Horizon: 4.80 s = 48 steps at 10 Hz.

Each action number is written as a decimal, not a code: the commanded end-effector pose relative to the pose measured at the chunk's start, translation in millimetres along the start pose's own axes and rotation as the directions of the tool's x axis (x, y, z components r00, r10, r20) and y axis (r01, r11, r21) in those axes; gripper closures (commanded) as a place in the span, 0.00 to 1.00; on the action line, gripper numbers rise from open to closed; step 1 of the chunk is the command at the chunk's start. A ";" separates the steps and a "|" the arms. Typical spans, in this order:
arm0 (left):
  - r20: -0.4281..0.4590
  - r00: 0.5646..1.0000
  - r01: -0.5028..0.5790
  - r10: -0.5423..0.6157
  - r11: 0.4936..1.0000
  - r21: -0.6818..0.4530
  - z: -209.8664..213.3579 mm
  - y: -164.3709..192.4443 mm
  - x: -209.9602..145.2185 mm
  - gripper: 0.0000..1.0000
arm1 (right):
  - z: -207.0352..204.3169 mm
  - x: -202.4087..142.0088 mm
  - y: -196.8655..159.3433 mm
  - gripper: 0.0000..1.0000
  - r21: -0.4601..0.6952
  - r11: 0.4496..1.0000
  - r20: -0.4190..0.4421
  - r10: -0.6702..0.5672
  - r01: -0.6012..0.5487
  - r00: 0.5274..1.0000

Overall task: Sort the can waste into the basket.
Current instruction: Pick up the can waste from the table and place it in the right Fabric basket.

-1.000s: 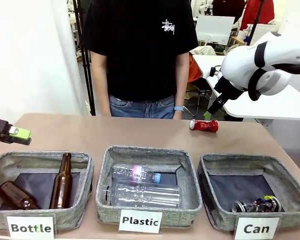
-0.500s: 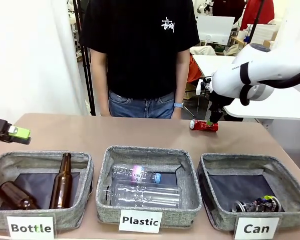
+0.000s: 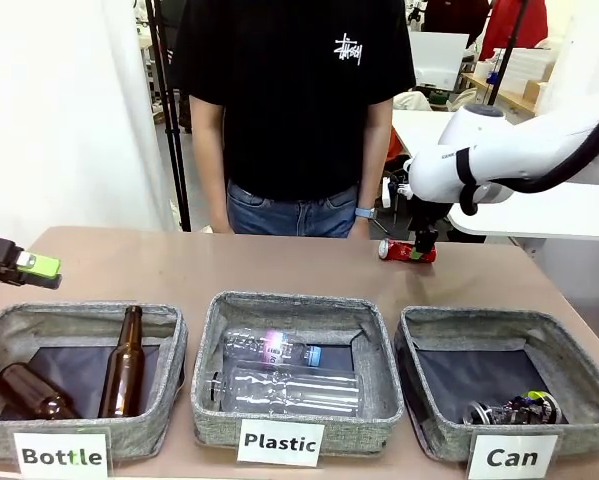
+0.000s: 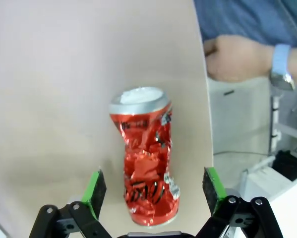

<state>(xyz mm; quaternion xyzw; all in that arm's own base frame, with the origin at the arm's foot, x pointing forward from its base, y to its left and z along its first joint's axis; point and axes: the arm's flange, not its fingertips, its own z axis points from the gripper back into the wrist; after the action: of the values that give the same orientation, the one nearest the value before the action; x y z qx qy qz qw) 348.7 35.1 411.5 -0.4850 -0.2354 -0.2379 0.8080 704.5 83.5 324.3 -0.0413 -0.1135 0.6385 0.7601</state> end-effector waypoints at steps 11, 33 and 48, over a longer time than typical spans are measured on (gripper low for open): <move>-0.009 1.000 0.000 0.000 1.000 -0.011 2.0 -2.4 -2.5 0.00 | -37.5 3.5 -12.7 1.00 0.156 0.988 -0.002 0.000 0.000 1.000; -0.009 1.000 0.000 0.000 1.000 -0.011 2.0 -2.4 -2.5 0.00 | 195.9 -99.3 305.5 1.00 0.064 0.996 -0.006 -0.067 0.067 0.998; -0.009 1.000 0.000 0.000 1.000 -0.011 2.0 -2.4 -2.5 0.00 | 187.4 -76.6 228.8 0.00 0.469 0.773 0.486 -0.630 0.428 0.606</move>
<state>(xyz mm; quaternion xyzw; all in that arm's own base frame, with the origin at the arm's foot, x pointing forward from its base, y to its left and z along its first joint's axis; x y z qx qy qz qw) 348.3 34.8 411.9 -0.4850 -0.2355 -0.2388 0.8077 413.8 30.5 448.2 0.2301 -0.2050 0.4277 0.8497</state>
